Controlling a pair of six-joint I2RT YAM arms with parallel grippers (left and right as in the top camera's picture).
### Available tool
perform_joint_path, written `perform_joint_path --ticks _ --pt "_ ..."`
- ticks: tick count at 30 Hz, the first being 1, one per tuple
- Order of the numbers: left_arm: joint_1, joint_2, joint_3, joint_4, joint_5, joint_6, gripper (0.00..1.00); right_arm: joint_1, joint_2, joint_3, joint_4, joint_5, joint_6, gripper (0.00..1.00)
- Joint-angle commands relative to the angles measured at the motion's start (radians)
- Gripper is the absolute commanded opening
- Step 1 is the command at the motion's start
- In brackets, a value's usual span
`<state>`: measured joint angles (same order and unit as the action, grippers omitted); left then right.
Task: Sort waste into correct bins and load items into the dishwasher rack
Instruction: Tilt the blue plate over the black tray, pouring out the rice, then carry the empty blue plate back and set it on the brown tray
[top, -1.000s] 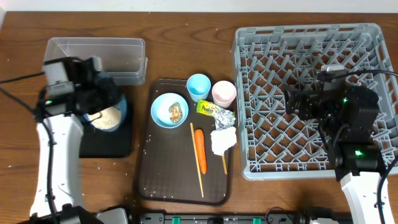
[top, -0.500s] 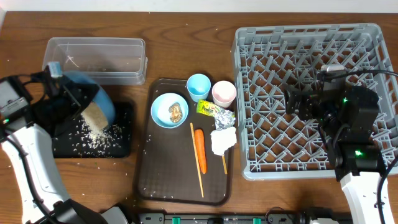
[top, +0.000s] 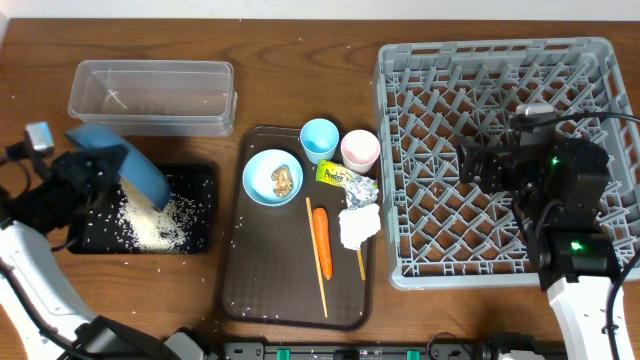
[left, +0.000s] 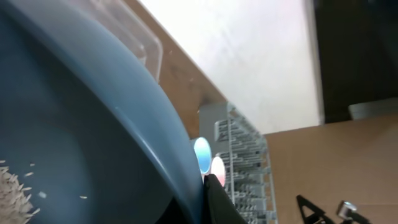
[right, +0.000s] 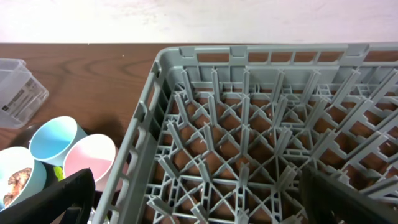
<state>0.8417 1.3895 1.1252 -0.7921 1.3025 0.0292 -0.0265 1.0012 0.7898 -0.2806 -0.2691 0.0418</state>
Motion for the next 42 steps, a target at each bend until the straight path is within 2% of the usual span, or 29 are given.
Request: perform_joint_path --ticks 1,9,18,36,42 --pt "0.047 -0.021 0.034 -0.001 0.146 0.048 0.06 0.007 0.000 0.020 -0.011 0.007 0.005 0.99" --pt "0.148 -0.021 0.026 0.000 0.270 0.063 0.06 0.007 0.000 0.020 -0.011 0.007 0.001 0.99" --pt "0.218 -0.021 0.015 -0.015 0.270 0.064 0.06 0.007 0.000 0.020 -0.011 0.007 0.002 0.99" --pt "0.215 -0.021 0.008 -0.014 0.264 0.083 0.06 0.007 0.000 0.020 -0.008 0.007 0.002 0.99" --pt "0.119 -0.028 0.011 -0.010 0.202 0.082 0.06 0.007 0.000 0.020 0.005 0.007 0.002 0.99"
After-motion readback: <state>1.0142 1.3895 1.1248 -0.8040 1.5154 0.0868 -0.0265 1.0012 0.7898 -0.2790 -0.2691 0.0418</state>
